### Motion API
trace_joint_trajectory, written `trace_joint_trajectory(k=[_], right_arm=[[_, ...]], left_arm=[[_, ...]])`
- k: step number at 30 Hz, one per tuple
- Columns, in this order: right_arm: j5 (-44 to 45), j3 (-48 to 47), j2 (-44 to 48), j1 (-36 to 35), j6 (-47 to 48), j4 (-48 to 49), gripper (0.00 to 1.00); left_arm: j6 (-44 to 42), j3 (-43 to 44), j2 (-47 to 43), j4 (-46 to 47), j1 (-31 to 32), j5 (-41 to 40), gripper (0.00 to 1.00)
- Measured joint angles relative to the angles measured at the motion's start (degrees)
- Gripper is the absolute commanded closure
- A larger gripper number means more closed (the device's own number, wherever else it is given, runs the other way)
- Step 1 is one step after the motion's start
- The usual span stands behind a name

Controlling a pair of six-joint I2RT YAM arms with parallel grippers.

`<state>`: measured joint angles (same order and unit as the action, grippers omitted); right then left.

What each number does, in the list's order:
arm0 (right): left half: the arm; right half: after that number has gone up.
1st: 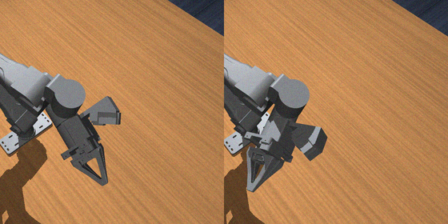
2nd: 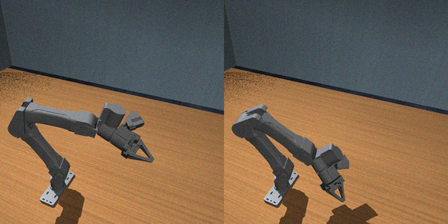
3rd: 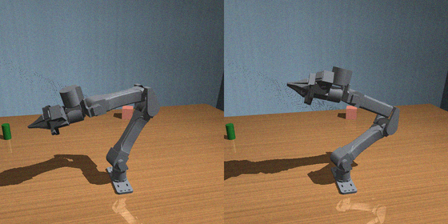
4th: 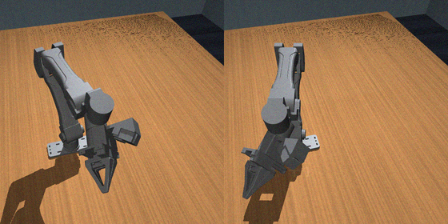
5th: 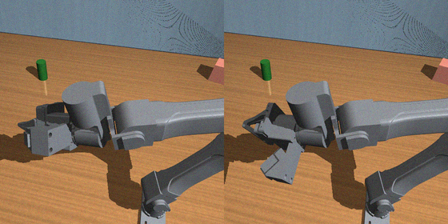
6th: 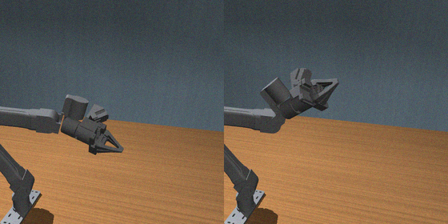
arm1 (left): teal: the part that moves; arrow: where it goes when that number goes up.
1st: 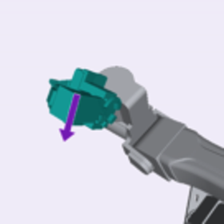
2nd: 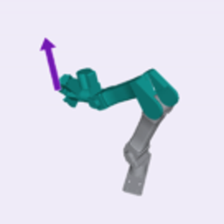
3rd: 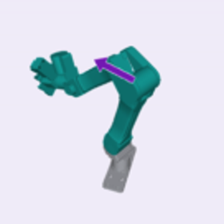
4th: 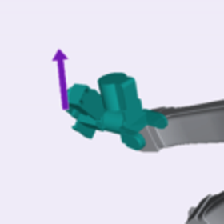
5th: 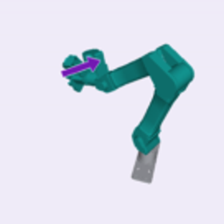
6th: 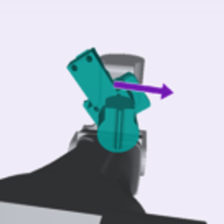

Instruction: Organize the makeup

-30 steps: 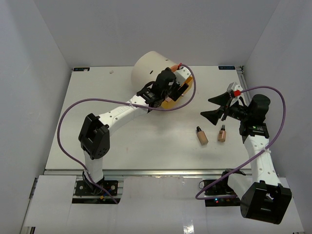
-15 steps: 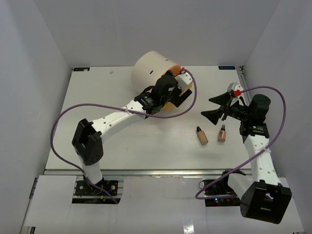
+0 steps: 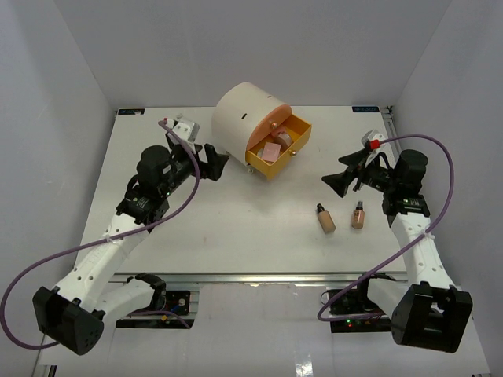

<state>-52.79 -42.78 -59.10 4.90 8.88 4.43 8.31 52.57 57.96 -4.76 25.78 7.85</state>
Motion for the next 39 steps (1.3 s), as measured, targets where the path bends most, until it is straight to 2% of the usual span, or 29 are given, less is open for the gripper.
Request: trace_joint_trajectory(k=[2, 4, 7, 10, 13, 20, 27, 32, 34, 36, 39], right_arm=[[3.44, -1.19, -1.99, -2.33, 1.08, -1.47, 0.16], [7.26, -2.71, -4.2, -4.91, 2.3, -3.52, 0.36], [14.64, -7.35, -9.57, -9.77, 3.55, -7.65, 0.57], [21.96, -12.66, -15.43, -13.93, 3.47, -10.13, 0.65], [29.41, -17.42, -20.55, -16.88, 2.03, -11.99, 0.68], [36.05, -19.83, -24.67, -18.83, -1.42, -14.07, 0.68], [33.9, -18.6, -21.21, -18.81, -0.92, -14.24, 0.67], [25.23, -15.9, -15.58, -18.11, 0.85, -13.94, 0.64], [21.92, -15.81, -14.65, -17.96, 1.68, -14.22, 0.55], [18.76, -15.79, -14.11, -17.8, 2.37, -14.58, 0.36], [15.17, -15.51, -13.24, -17.71, 3.22, -14.97, 0.19]], left_arm=[[1.04, -2.03, 0.55, -0.8, 0.18, 1.31, 0.02], [1.91, -3.77, 0.83, -1.43, 0.31, 2.19, 0.02], [2.57, -4.99, 0.12, -1.71, 0.36, 2.27, 0.02], [2.87, -5.06, -0.89, -1.4, 0.33, 2.14, 0.02], [3.0, -5.06, -1.43, -1.05, 0.33, 1.74, 0.02], [3.05, -5.06, -1.45, -1.07, 0.33, 0.14, 0.02], [7.94, -5.17, -0.84, -6.37, -0.69, -10.94, 0.02], [15.02, -6.87, -3.05, -14.67, -10.47, -14.13, 0.02], [17.75, -7.23, -3.41, -17.82, -15.85, -14.79, 0.02], [21.02, -7.3, -2.96, -20.75, -21.28, -15.11, 0.02], [24.11, -7.31, -0.78, -23.54, -25.25, -16.01, 0.02]])
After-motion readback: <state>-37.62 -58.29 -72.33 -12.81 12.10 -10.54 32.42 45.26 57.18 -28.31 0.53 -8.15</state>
